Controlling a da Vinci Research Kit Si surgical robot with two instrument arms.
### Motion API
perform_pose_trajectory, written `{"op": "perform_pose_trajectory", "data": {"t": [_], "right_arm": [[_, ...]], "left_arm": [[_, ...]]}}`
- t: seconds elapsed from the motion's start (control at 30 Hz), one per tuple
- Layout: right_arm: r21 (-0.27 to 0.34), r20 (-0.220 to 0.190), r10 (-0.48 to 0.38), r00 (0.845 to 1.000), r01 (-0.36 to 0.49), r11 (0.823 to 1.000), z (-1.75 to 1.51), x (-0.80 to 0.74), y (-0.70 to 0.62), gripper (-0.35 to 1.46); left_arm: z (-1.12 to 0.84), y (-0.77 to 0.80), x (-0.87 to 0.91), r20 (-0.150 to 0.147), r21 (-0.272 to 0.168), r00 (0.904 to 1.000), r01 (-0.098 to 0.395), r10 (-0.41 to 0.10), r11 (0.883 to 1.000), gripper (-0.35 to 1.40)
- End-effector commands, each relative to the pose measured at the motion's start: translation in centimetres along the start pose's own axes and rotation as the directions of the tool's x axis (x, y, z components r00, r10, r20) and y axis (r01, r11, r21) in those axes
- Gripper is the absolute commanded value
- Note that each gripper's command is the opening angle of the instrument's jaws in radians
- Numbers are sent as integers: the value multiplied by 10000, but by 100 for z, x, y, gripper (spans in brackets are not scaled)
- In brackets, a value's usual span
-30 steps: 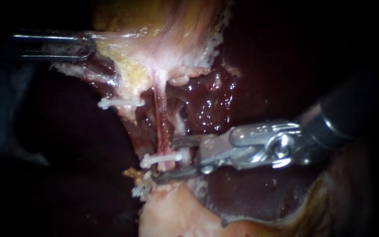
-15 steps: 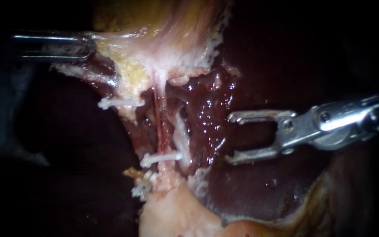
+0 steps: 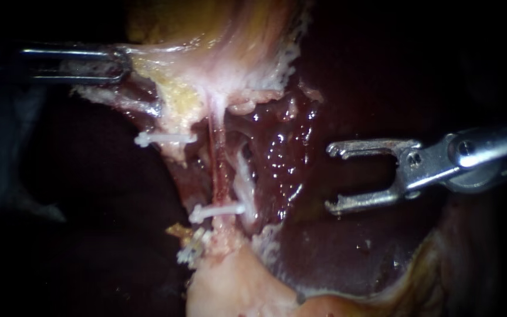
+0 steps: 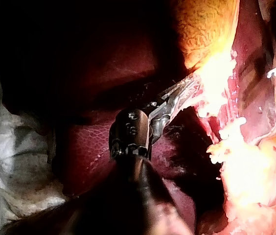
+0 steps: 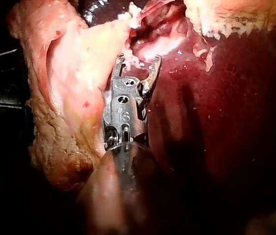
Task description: Going back first clip right tube
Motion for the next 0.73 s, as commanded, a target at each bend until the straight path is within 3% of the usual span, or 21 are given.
{"op": "perform_pose_trajectory", "data": {"t": [0.03,0.33,0.73], "right_arm": [[21,2,-3,10000,3,10000,1,-1,0,50],[53,-5,-7,10000,7,10000,1,-1,-1,50],[82,-43,-8,10000,8,10000,1,0,-2,50]], "left_arm": [[4,1,-1,-34,83,10000,-5,6,10000,-35],[50,5,-13,45,-27,9999,-127,127,9999,-35],[51,-1,-16,92,-53,9998,-167,167,9998,-35]]}}
